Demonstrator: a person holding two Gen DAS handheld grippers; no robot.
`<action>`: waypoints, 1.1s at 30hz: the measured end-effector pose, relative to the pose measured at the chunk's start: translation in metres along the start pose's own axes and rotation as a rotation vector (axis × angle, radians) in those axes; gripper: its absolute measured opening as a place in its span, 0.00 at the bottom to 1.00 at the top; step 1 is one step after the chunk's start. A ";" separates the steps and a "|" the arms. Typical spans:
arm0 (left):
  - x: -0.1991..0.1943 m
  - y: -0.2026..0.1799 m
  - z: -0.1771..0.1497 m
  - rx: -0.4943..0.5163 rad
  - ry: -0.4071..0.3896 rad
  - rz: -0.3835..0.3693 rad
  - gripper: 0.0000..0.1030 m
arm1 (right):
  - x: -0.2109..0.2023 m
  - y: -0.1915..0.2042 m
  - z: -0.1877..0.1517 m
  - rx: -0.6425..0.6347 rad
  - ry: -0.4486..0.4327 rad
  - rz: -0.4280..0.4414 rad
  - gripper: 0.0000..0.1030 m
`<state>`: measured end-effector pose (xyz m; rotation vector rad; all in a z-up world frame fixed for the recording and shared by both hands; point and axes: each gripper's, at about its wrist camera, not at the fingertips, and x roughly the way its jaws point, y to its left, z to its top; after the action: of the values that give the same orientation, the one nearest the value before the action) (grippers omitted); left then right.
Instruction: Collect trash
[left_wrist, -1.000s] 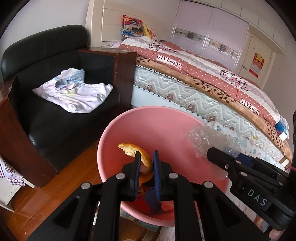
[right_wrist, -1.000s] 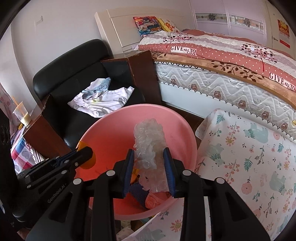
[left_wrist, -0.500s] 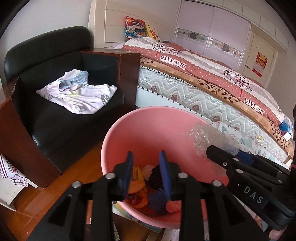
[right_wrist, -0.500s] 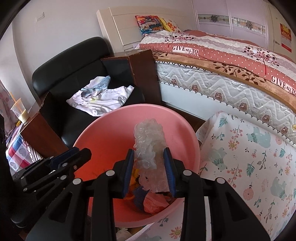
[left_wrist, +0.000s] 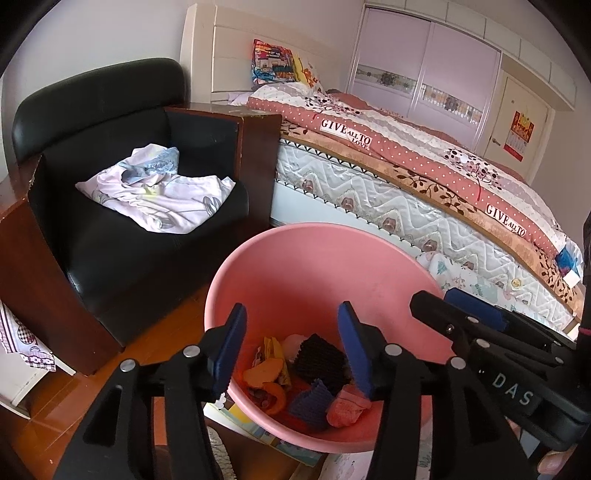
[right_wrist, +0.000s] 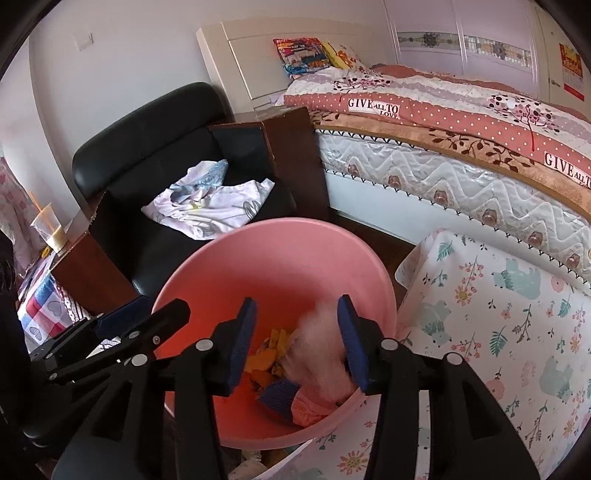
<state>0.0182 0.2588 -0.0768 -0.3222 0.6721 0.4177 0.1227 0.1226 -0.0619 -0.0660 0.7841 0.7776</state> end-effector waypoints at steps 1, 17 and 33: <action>-0.002 -0.001 0.000 0.002 -0.005 0.001 0.50 | -0.002 0.000 0.000 0.000 -0.005 0.000 0.45; -0.039 -0.023 0.002 0.050 -0.071 0.000 0.53 | -0.073 -0.011 -0.017 -0.032 -0.139 -0.060 0.54; -0.082 -0.047 -0.002 0.078 -0.136 -0.018 0.57 | -0.137 0.000 -0.051 -0.095 -0.205 -0.111 0.59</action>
<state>-0.0189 0.1951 -0.0172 -0.2238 0.5505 0.3918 0.0302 0.0230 -0.0087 -0.1124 0.5442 0.7041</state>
